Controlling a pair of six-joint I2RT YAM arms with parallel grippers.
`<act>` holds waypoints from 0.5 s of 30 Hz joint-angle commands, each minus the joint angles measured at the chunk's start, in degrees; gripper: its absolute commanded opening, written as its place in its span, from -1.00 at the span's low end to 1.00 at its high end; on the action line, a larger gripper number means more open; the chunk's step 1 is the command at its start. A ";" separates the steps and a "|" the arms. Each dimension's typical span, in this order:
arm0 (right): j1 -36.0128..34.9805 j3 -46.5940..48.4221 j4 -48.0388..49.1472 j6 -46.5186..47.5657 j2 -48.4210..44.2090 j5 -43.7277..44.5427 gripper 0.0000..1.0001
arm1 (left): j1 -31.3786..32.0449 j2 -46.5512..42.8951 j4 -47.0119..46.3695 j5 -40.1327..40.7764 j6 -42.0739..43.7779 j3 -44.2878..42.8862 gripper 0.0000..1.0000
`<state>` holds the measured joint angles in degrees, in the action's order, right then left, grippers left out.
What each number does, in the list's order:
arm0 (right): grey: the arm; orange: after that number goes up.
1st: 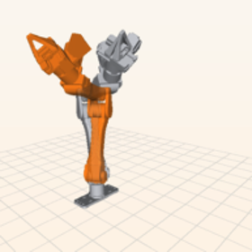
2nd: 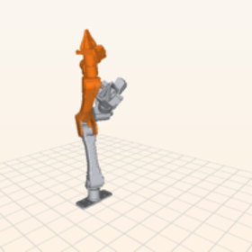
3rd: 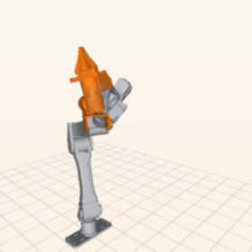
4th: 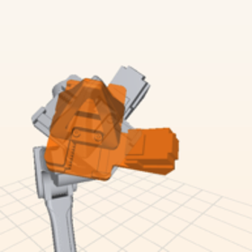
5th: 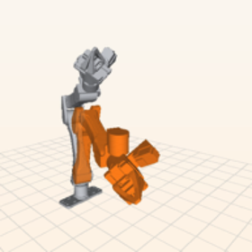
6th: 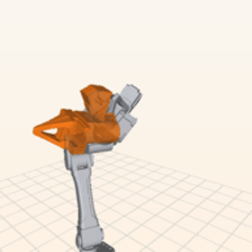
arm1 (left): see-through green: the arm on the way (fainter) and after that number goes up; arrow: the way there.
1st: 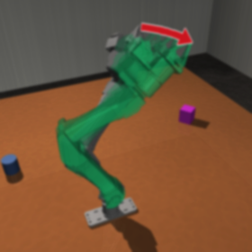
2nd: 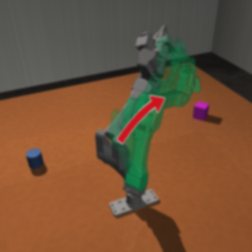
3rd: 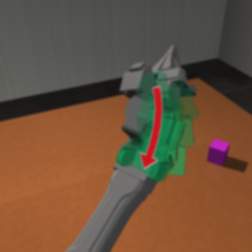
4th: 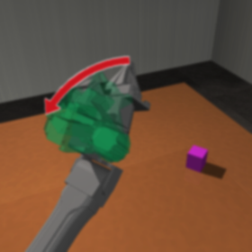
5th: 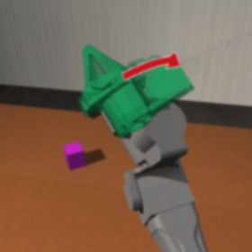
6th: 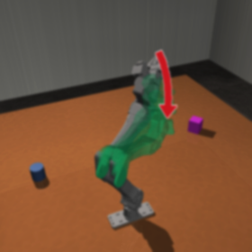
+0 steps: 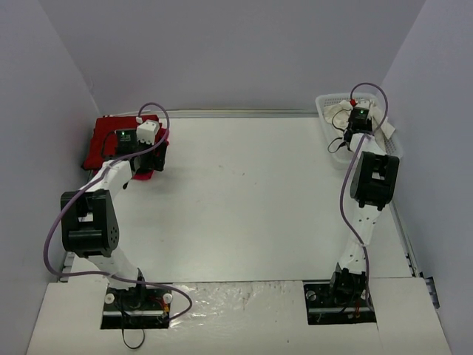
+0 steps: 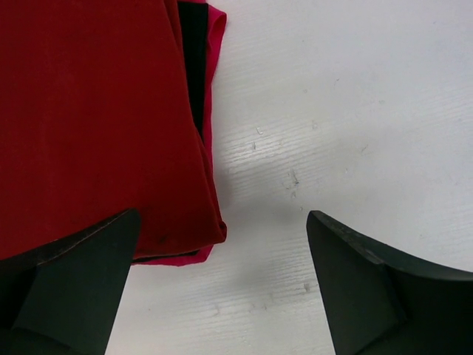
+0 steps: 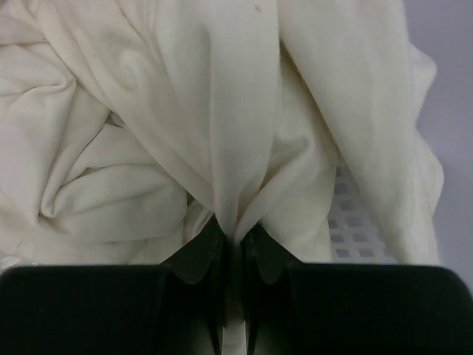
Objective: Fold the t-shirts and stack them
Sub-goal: Grab crumpled tshirt from bin with the right arm
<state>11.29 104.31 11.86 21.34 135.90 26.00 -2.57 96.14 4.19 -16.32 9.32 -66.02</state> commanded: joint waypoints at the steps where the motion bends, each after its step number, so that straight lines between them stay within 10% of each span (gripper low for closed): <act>1: 0.14 2.74 -2.36 -2.09 -0.54 -0.24 -1.00 | 0.28 0.19 1.00 -0.82 -0.18 -2.71 0.82; 8: -0.04 -3.48 -2.98 -4.46 -8.61 -2.70 -1.00 | 0.28 0.37 2.40 -1.70 -1.15 -3.15 0.54; 15: -1.62 -9.11 -10.01 -6.40 -18.28 -6.30 -1.00 | 0.20 -5.16 0.48 -0.91 -1.59 -0.61 0.96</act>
<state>10.87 97.17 5.19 16.75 125.19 21.47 -2.57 96.23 5.48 -17.08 8.36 -66.19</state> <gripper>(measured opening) 0.067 0.972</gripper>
